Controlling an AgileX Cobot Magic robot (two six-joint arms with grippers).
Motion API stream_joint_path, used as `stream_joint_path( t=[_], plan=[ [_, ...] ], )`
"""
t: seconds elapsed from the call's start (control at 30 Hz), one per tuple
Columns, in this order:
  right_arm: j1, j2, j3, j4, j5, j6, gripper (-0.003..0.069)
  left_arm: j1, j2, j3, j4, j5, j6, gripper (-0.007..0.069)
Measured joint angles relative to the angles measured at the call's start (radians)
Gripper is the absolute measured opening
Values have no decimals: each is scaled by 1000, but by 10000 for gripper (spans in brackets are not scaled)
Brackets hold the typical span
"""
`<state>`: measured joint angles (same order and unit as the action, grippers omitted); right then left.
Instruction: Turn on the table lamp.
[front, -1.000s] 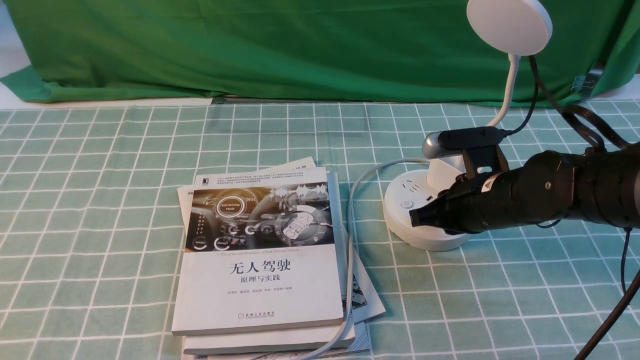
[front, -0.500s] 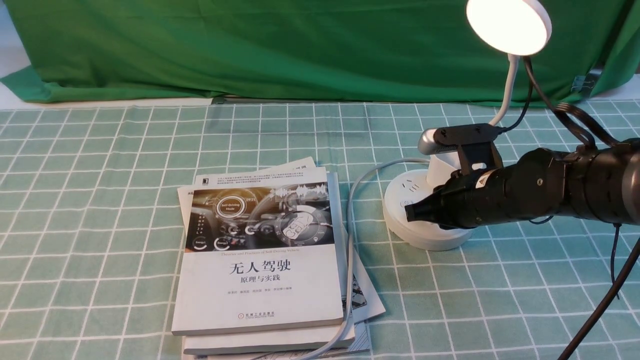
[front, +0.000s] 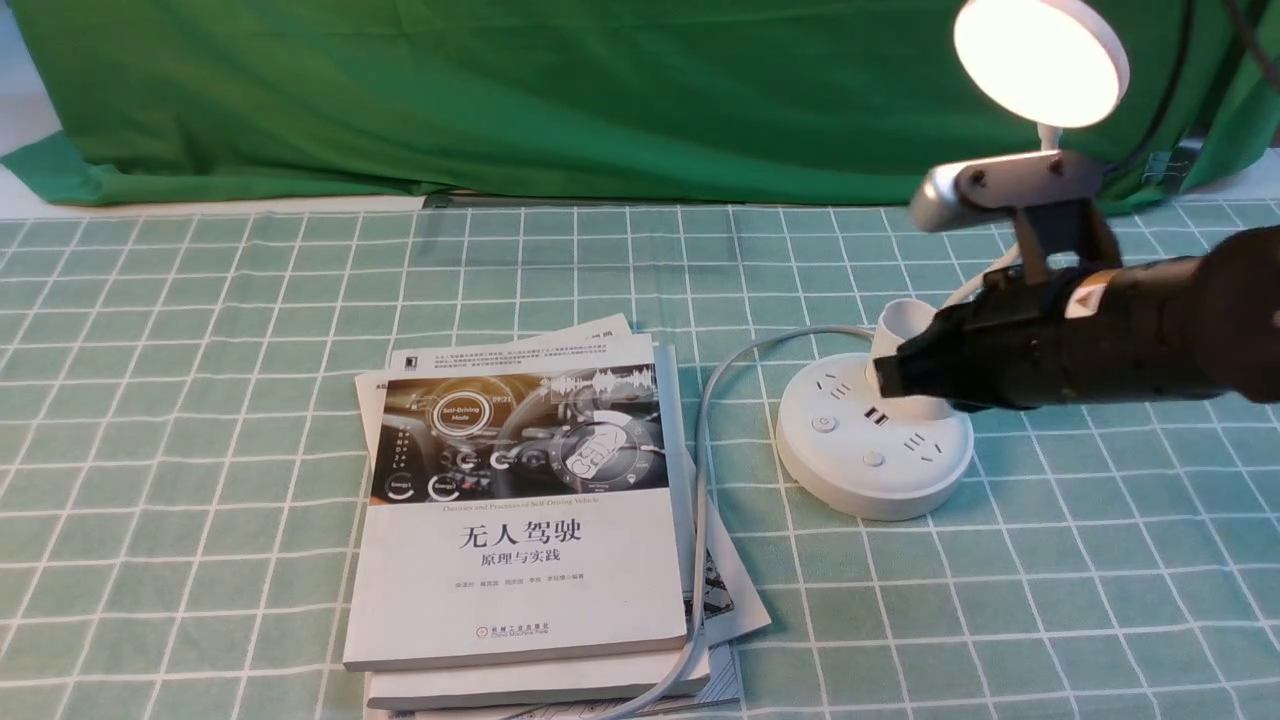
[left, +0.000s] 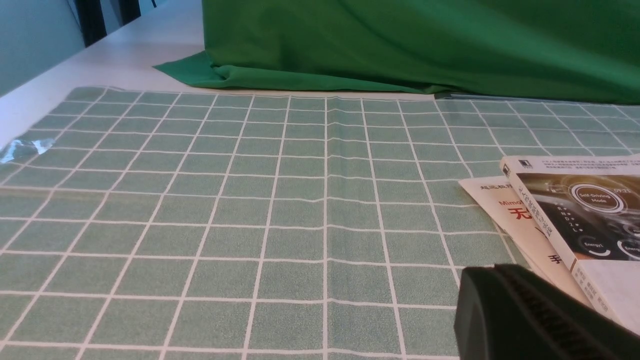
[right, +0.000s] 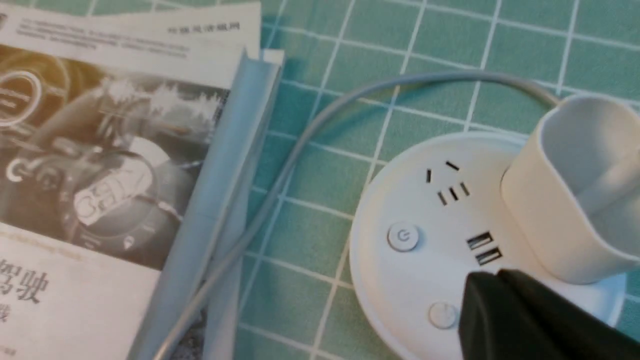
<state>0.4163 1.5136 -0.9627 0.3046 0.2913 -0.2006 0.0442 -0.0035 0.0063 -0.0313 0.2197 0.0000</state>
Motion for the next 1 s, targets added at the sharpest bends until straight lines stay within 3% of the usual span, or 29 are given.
stream_joint_path(
  t=[0.27,0.37,0.63,0.73,1.0],
  plan=[
    [0,-255,242,-3,-8,42,55,0,0,0,0,0,0,21],
    [0,-491,357,-3,-11,45,58,0,0,0,0,0,0,21],
    [0,-925,398,-8,54,45,70,0,0,0,0,0,0,21],
    [0,-1046,400,-73,83,45,75,0,0,0,0,0,0,21],
    [0,-1221,463,-157,73,16,92,0,0,0,0,0,0,21]
  ],
)
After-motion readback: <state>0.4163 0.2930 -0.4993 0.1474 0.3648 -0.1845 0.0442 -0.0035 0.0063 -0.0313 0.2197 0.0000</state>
